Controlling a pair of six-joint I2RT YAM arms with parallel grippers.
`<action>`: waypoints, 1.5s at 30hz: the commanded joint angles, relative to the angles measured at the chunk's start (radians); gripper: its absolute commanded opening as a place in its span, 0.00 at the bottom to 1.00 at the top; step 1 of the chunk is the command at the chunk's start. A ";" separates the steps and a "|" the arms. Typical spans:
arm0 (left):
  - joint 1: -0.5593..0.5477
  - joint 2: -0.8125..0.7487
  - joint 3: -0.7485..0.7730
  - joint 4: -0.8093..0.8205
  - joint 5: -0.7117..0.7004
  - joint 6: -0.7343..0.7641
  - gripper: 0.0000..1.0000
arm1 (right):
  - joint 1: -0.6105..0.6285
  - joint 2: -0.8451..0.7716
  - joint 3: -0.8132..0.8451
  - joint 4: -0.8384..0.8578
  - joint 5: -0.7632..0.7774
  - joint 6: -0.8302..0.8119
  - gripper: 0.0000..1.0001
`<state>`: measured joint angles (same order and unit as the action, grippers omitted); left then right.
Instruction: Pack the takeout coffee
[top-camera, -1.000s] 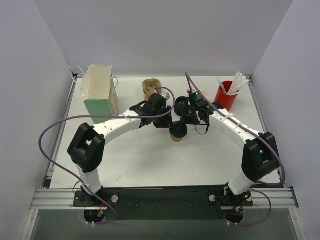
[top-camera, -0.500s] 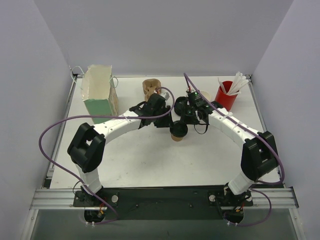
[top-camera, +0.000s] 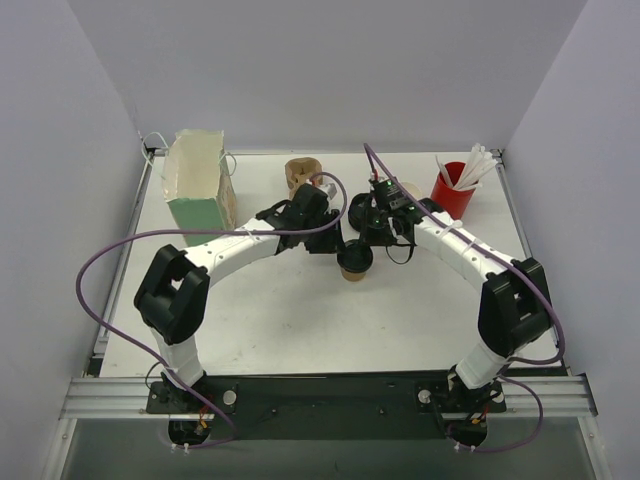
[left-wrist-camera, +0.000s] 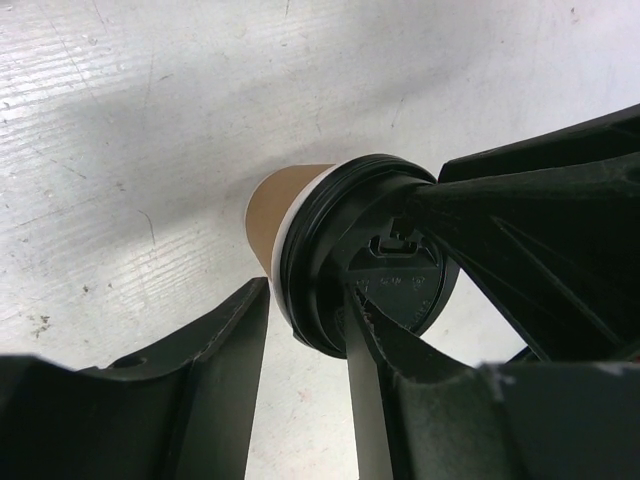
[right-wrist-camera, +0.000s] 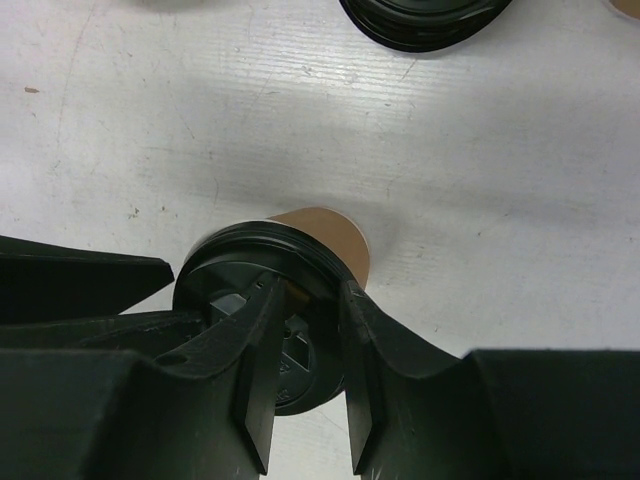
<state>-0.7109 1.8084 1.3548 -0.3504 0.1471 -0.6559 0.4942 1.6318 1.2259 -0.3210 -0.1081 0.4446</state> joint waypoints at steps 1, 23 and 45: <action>0.019 -0.009 0.064 -0.041 0.029 0.053 0.46 | 0.000 0.014 0.055 -0.033 -0.022 -0.020 0.24; 0.044 0.025 0.063 -0.029 0.095 0.064 0.44 | -0.008 0.045 0.080 -0.067 -0.015 -0.021 0.26; 0.024 0.029 0.073 -0.073 0.031 0.078 0.40 | -0.049 -0.085 -0.018 0.000 -0.030 0.054 0.42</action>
<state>-0.6800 1.8427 1.3994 -0.4026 0.2058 -0.5941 0.4564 1.6081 1.2469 -0.3374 -0.1356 0.4702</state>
